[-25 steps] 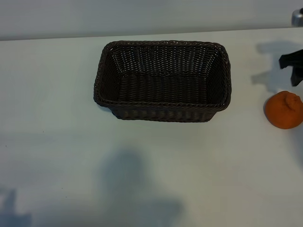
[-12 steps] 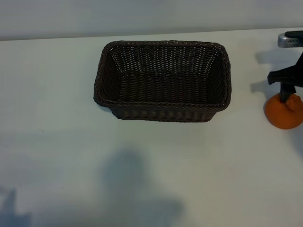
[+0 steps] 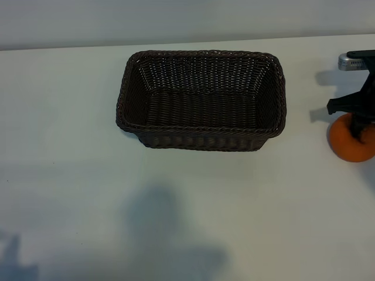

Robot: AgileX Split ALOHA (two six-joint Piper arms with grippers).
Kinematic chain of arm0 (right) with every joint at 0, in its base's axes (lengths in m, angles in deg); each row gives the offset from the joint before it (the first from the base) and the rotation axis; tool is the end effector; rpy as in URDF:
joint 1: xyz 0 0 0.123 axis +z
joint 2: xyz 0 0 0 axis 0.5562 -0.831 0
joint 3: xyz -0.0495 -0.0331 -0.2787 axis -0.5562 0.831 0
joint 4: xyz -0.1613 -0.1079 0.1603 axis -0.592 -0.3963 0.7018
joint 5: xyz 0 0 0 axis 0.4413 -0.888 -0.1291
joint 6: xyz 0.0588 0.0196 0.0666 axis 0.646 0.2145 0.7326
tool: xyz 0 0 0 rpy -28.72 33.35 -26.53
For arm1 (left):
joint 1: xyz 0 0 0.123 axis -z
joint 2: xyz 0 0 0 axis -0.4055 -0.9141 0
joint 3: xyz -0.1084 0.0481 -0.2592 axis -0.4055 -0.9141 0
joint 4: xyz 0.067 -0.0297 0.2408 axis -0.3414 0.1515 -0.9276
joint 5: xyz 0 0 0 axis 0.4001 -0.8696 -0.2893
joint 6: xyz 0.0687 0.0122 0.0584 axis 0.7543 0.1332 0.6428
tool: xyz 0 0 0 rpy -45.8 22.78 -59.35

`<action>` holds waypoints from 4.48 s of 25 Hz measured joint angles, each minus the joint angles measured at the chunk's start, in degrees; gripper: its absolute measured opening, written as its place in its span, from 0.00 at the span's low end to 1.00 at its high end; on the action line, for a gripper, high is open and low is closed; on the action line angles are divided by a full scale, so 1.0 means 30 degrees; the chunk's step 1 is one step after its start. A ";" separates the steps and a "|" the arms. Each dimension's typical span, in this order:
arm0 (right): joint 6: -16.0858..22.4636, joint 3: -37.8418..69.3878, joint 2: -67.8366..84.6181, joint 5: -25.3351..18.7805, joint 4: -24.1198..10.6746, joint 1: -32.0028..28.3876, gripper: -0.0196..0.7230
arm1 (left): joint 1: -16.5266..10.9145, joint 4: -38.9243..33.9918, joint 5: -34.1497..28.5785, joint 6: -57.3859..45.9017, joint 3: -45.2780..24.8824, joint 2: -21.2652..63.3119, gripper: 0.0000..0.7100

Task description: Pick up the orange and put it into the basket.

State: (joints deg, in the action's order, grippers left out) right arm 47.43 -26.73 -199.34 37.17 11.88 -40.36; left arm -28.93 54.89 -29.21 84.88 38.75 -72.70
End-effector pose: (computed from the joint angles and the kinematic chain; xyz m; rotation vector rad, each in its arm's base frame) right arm 0.3635 -0.0399 0.1414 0.2111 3.0867 0.0266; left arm -0.0072 -0.0064 0.2744 -0.0301 2.0678 -0.0001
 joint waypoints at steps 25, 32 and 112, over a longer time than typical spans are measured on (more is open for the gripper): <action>-0.0710 -0.1903 0.6250 -0.3184 0.1164 -0.0057 0.10 | 0.0431 0.0000 0.0000 0.0000 0.0000 0.0000 0.84; -0.1220 -0.2992 0.6344 -0.3803 0.2128 0.0075 0.10 | 0.0631 0.0000 0.0000 0.0000 0.0000 0.0000 0.83; 0.0786 -1.6561 -0.3554 -0.6622 -0.0721 0.5527 0.86 | 0.0754 0.0000 0.0000 0.0000 0.0000 0.0000 0.83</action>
State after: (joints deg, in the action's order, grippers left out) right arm 49.78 -76.42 -210.01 17.31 9.72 -23.78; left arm -26.67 54.89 -29.21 84.88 38.75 -72.70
